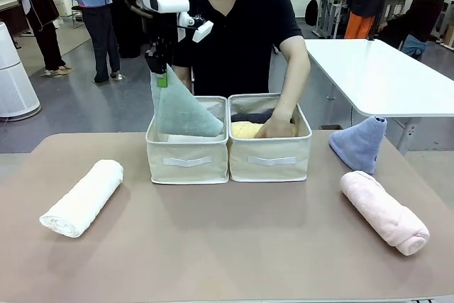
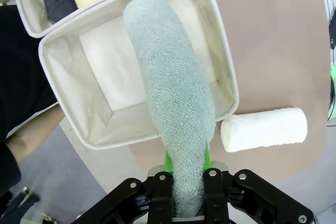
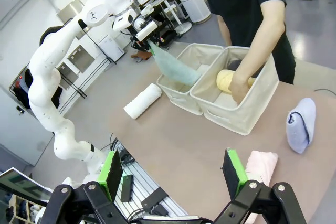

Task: Sort the towels based on their folding style.
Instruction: Pick up one triangle-folded towel and place it in the left Fabric basket.

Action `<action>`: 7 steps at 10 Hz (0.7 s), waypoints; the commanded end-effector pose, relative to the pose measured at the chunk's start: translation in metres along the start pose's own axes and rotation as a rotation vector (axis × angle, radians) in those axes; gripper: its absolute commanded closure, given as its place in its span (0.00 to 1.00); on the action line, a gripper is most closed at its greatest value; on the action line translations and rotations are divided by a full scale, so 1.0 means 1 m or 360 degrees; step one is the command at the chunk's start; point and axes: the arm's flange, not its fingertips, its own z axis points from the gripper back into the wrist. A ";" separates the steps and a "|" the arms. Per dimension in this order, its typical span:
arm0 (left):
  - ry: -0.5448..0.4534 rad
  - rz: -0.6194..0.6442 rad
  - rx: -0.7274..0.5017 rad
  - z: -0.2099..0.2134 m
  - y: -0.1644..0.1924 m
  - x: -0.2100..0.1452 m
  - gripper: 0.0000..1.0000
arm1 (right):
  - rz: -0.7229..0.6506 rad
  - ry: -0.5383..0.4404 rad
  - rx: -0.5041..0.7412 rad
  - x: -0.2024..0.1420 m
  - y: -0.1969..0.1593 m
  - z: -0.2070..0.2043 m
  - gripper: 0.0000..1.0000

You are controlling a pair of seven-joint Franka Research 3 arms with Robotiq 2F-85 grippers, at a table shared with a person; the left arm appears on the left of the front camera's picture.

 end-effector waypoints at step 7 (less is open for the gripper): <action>-0.0043 -0.0094 -0.0182 -0.098 -0.025 0.006 0.81 | 0.0024 -0.0017 0.0028 0.001 -0.001 -0.001 0.00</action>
